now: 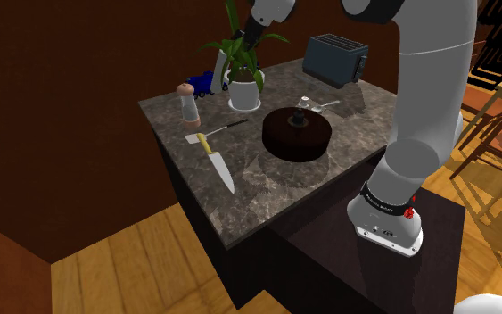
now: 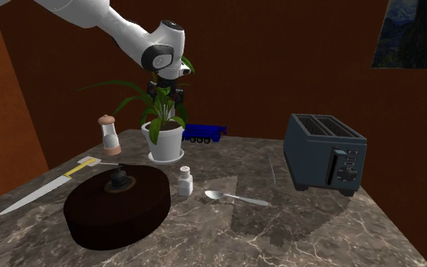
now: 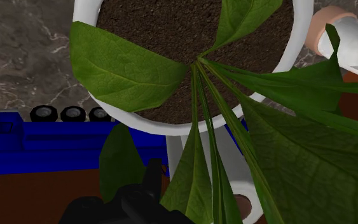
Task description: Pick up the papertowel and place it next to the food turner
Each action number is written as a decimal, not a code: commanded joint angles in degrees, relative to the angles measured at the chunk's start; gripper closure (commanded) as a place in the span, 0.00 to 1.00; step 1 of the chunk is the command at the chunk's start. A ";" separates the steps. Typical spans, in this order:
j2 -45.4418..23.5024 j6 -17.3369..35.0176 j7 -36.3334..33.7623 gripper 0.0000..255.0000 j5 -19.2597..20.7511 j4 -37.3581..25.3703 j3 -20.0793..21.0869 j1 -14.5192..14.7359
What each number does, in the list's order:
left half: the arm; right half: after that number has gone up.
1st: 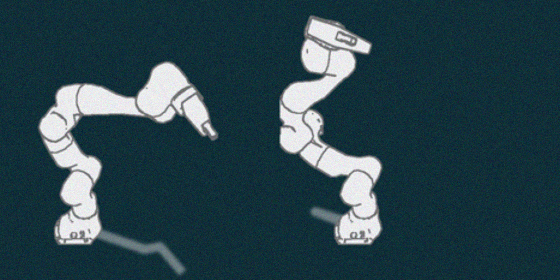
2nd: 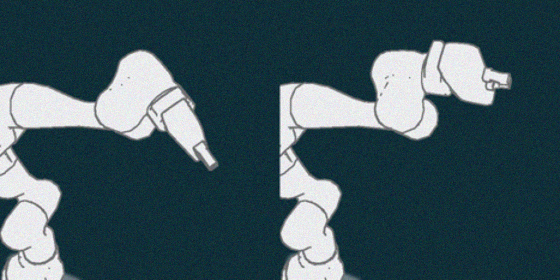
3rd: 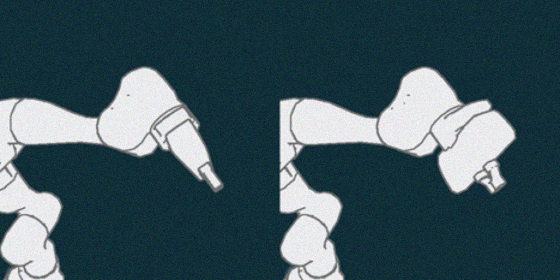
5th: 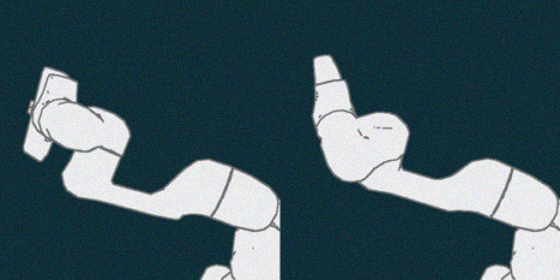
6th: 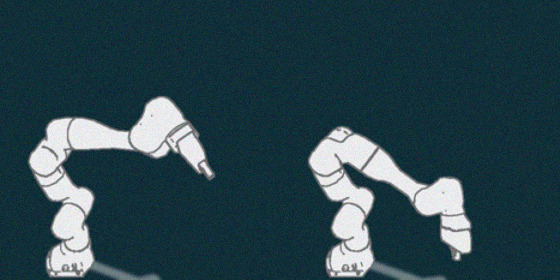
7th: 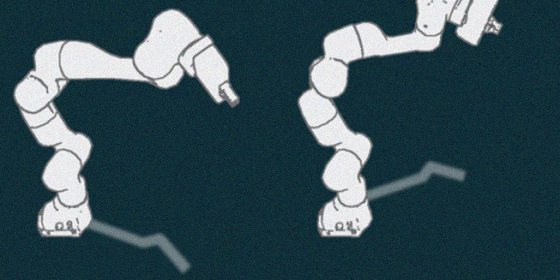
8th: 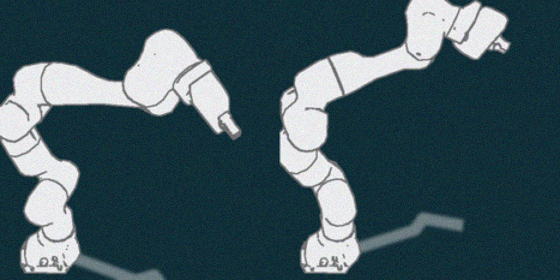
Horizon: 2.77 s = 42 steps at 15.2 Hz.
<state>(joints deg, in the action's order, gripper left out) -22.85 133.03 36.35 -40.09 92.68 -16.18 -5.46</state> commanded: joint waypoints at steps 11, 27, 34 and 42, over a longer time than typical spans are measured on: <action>0.00 0.01 0.00 1.00 0.00 0.00 0.00 0.00; -18.51 -11.93 -19.14 0.00 9.11 -27.24 -2.51 2.13; -18.50 -11.94 -19.14 1.00 9.12 -27.24 -2.51 2.12; -18.52 -11.94 -19.14 1.00 9.11 -27.26 -2.51 2.12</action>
<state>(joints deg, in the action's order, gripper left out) -41.37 121.08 17.22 -30.97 65.42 -18.70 -3.34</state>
